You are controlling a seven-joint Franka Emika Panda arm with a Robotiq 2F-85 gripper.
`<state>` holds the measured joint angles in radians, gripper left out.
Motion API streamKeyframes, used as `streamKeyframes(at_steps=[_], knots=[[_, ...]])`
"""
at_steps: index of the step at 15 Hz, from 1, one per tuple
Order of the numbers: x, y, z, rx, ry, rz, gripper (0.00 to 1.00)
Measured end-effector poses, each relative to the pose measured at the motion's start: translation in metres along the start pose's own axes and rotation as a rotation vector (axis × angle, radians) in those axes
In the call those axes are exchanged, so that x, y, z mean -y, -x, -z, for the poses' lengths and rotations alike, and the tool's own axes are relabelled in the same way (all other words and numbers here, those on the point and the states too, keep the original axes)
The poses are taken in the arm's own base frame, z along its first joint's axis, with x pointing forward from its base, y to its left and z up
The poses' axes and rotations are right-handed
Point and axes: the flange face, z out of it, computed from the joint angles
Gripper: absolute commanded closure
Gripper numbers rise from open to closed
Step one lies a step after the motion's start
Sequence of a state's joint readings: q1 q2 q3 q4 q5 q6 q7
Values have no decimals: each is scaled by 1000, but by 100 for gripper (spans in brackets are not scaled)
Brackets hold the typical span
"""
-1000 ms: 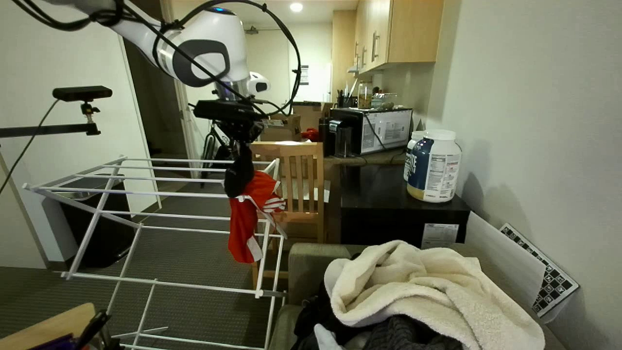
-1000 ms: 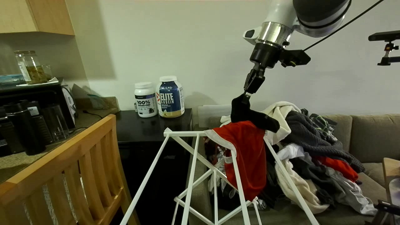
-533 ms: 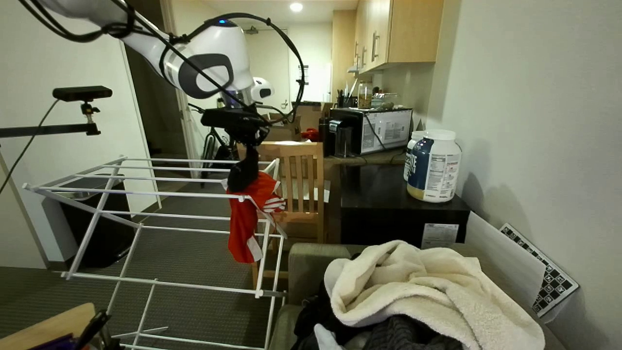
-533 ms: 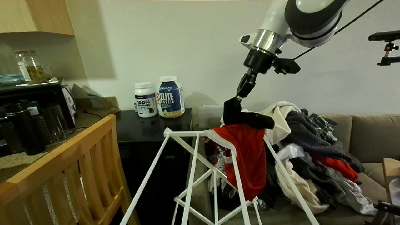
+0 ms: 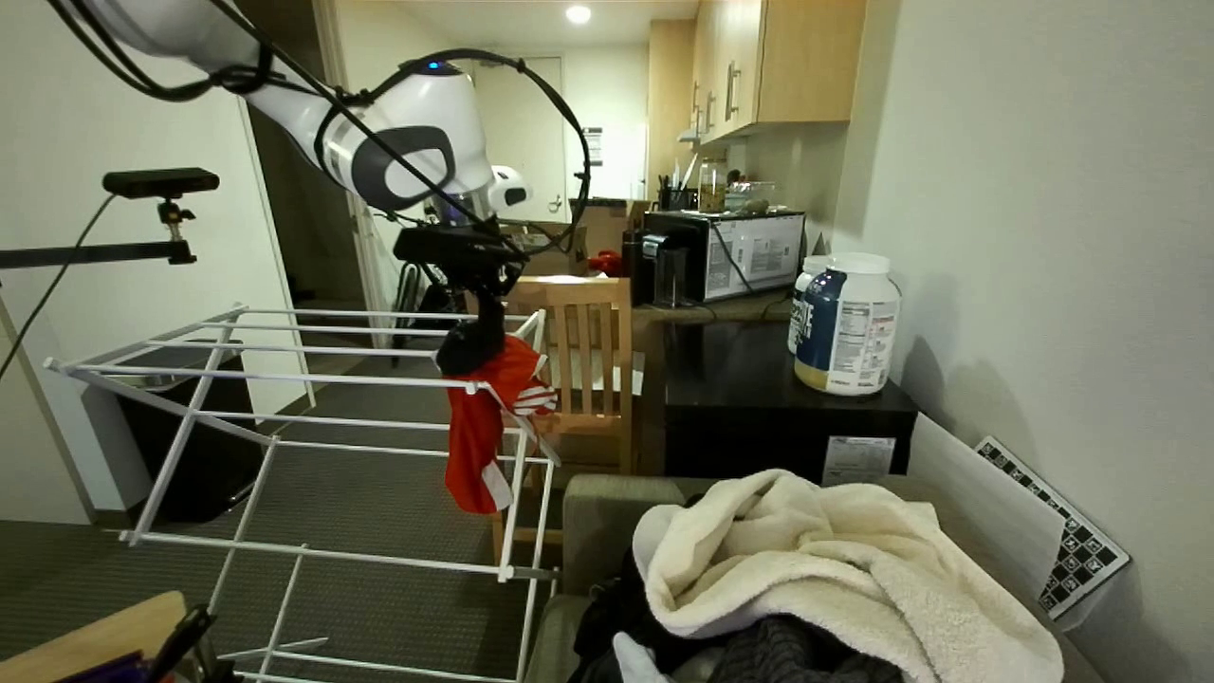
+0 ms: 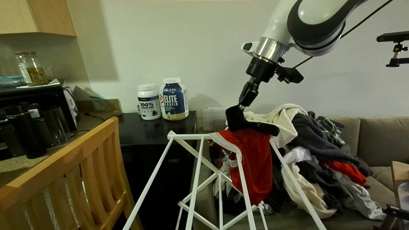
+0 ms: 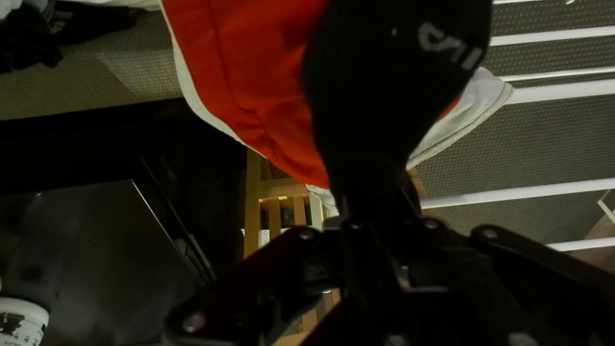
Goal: Put the black sock on the orange cloth on the white rack
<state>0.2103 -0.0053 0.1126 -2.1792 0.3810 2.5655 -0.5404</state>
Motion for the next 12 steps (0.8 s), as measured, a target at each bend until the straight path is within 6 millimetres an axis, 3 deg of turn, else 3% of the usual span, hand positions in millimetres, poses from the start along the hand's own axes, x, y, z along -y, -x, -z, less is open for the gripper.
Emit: streamKeyframes(at_steps=[8,12], knots=[[-12,5,-4,8,6,-22,2],[-35,11,2,-4,11,-84,0]])
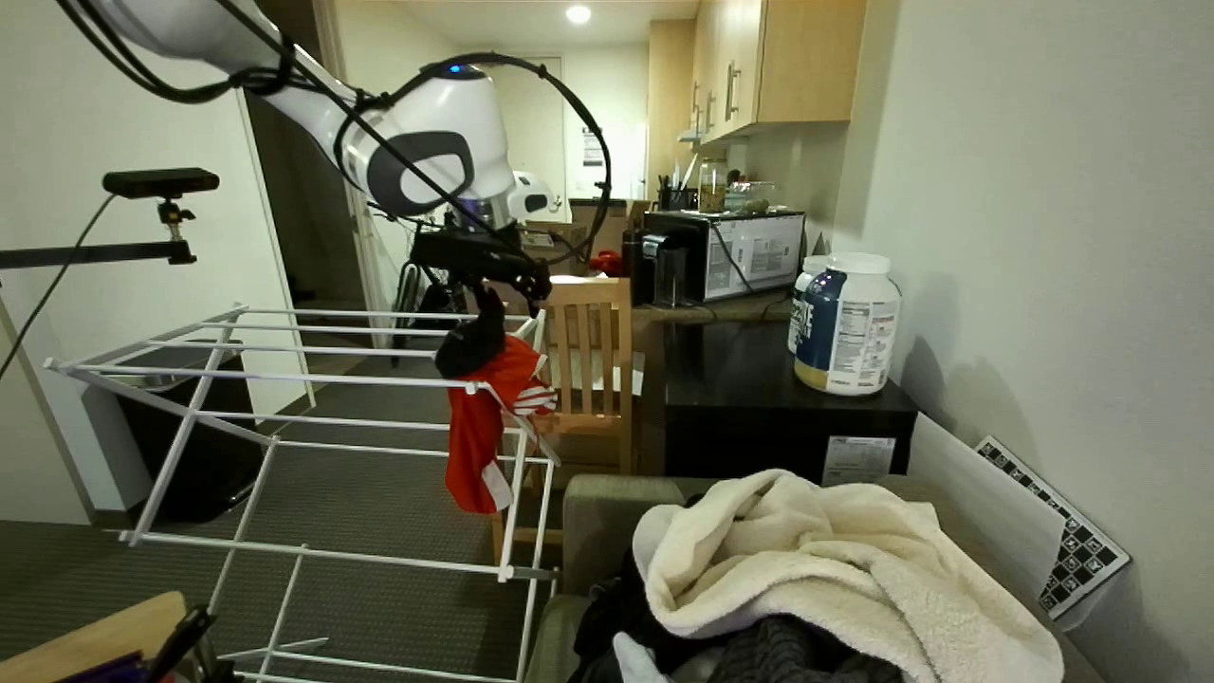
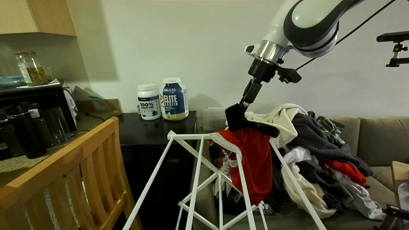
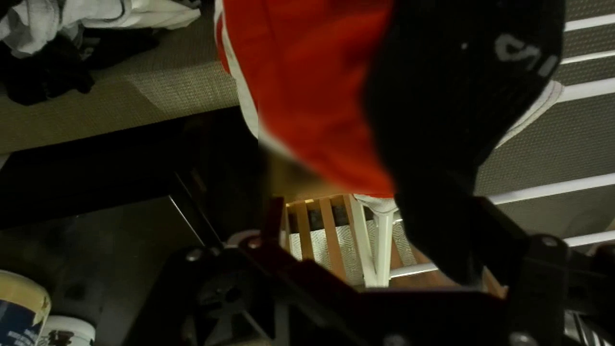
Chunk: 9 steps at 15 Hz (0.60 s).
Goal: Put the black sock on the orange cloth on the white rack
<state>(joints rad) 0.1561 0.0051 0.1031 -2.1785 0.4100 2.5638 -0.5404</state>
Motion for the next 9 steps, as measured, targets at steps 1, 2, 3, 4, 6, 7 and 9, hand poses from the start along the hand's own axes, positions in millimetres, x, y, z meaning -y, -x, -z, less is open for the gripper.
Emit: streamKeyframes(at_steps=[1,2,3,4,6,7,9], knots=[[-7,1,2,-2,-2,-22,0],[-14,3,5,1,-10,-44,0],[-19,5,8,10,-26,-61,0],[-23,6,11,20,-43,-74,0],[-24,10,18,58,-92,-39,0],[-22,12,22,81,-118,-1,0],[-17,15,29,109,-151,51,0]])
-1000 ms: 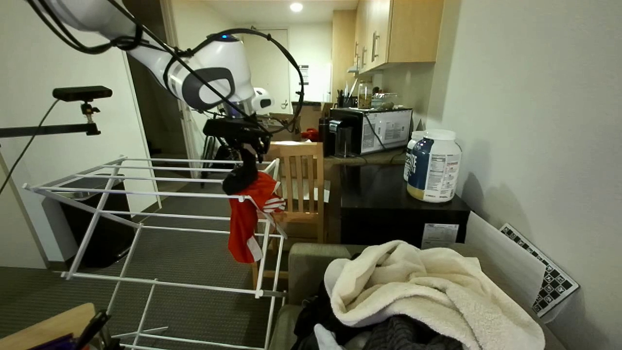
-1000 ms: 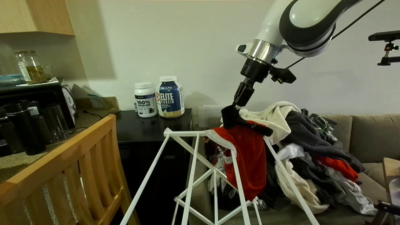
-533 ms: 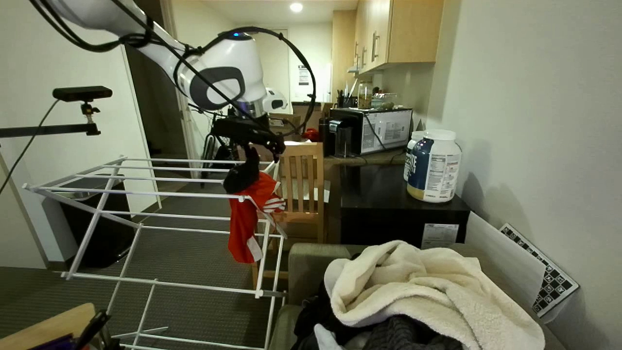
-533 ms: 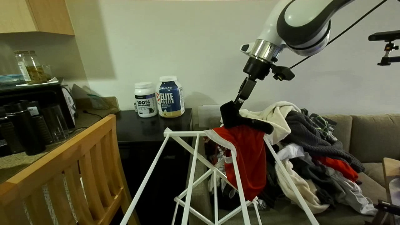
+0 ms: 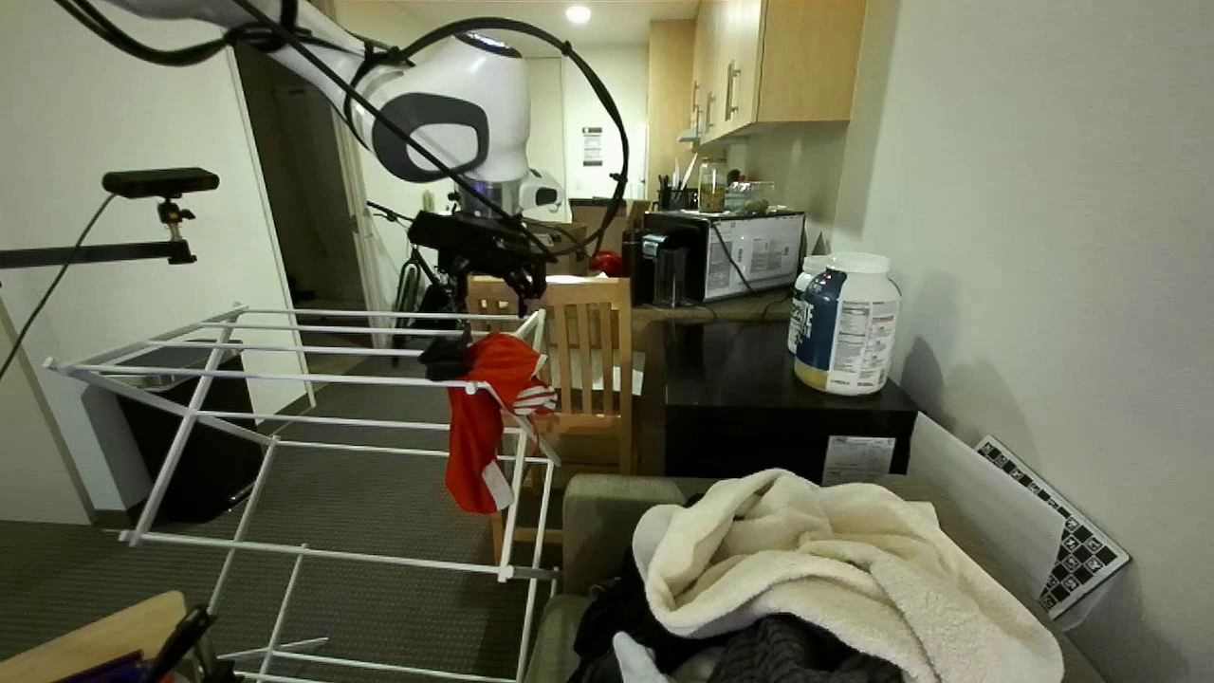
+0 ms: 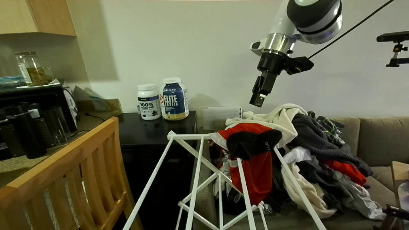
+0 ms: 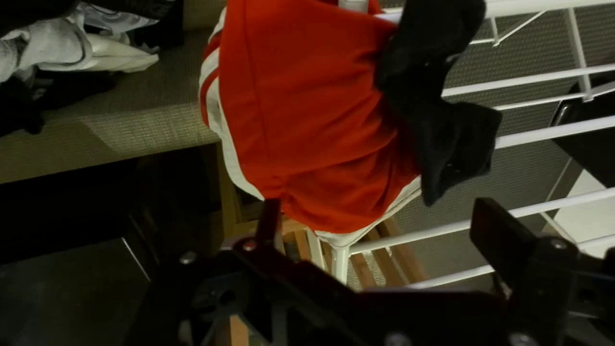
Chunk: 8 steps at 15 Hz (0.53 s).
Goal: Put the black sock on the orange cloth on the white rack
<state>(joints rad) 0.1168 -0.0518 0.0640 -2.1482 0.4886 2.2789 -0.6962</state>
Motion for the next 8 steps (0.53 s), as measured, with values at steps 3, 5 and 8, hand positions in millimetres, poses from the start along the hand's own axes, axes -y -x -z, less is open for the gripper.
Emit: streamKeyframes(at_steps=[3,5,8], knots=[[2,2,8,11,-16,7,0],[-3,2,14,4,-12,-1,0],[-19,5,23,-12,1,-32,0]])
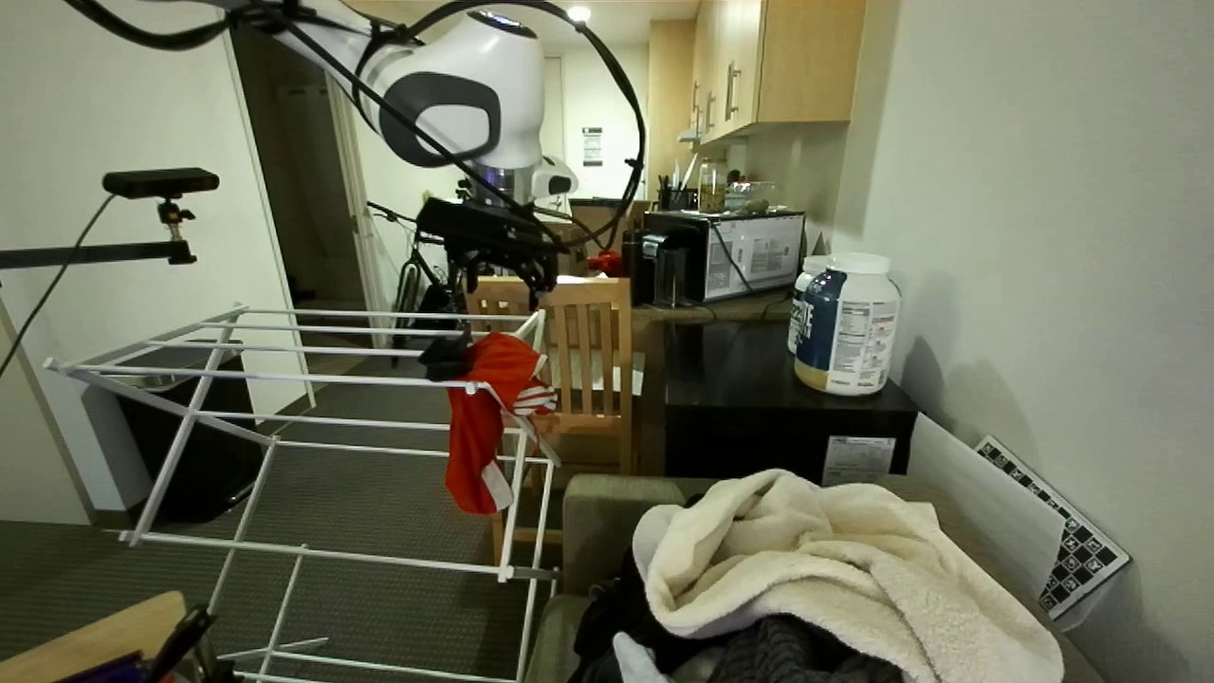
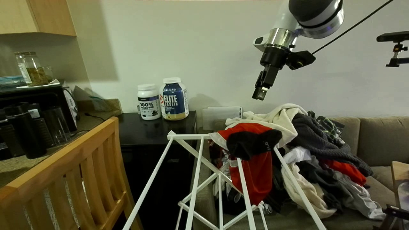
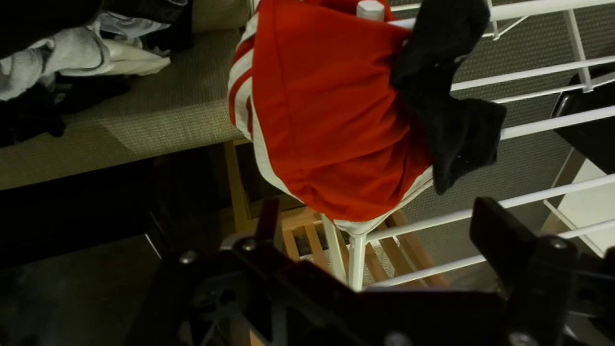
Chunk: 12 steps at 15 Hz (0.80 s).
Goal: Put the black sock on the orange cloth on the white rack
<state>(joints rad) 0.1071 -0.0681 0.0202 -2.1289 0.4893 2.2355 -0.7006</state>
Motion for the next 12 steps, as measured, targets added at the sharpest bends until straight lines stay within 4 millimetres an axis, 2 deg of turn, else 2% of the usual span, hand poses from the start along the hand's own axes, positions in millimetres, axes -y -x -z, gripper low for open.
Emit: streamKeyframes(at_steps=[5,9,12], knots=[[-54,21,22,-30,56,-160,0],[-101,51,48,6,164,-290,0],[-128,78,75,55,274,-385,0]])
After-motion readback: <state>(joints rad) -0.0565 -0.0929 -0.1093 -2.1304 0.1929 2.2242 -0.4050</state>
